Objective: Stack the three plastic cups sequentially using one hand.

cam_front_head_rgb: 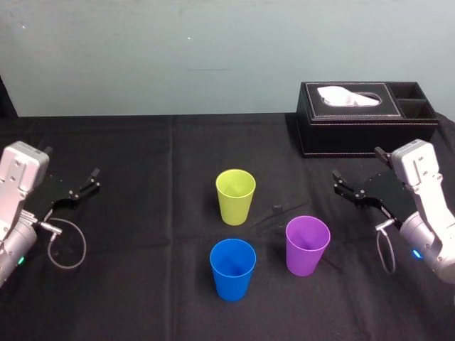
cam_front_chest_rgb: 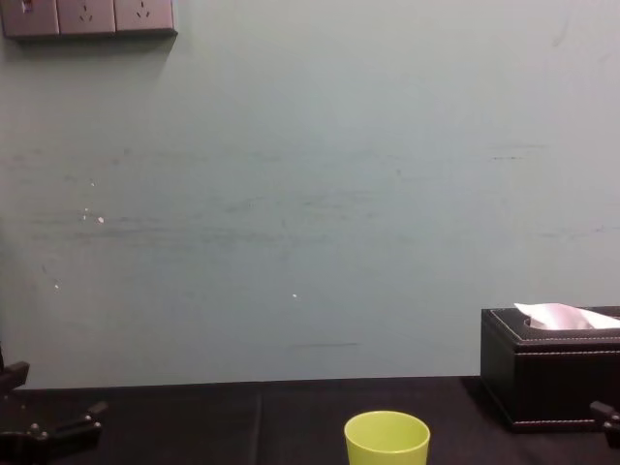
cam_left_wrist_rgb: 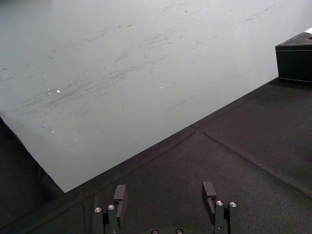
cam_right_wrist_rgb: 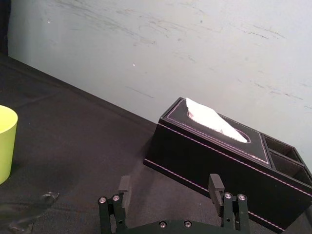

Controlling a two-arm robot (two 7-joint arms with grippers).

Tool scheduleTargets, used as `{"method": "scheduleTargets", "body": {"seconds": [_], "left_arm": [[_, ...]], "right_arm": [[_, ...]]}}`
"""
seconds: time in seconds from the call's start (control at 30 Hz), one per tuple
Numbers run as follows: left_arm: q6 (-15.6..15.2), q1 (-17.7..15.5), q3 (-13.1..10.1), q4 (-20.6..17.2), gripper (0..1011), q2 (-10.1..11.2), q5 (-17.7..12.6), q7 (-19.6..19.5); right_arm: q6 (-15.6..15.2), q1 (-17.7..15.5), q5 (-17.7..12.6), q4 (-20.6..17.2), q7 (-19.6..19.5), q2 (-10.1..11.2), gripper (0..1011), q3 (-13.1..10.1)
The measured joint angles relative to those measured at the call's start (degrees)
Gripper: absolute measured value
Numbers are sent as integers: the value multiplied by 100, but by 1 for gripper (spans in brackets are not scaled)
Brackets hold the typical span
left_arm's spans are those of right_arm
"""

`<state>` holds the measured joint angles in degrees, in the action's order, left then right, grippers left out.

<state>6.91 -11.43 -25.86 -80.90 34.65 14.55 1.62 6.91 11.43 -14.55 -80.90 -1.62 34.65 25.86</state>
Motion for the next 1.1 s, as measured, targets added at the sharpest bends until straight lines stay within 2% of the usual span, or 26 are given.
{"method": "scheduleTargets", "body": {"seconds": [1.1], "left_arm": [[0,0,0,0,1010,0,0,0]], "right_arm": [[0,0,0,0,0,0,1004,0]]}}
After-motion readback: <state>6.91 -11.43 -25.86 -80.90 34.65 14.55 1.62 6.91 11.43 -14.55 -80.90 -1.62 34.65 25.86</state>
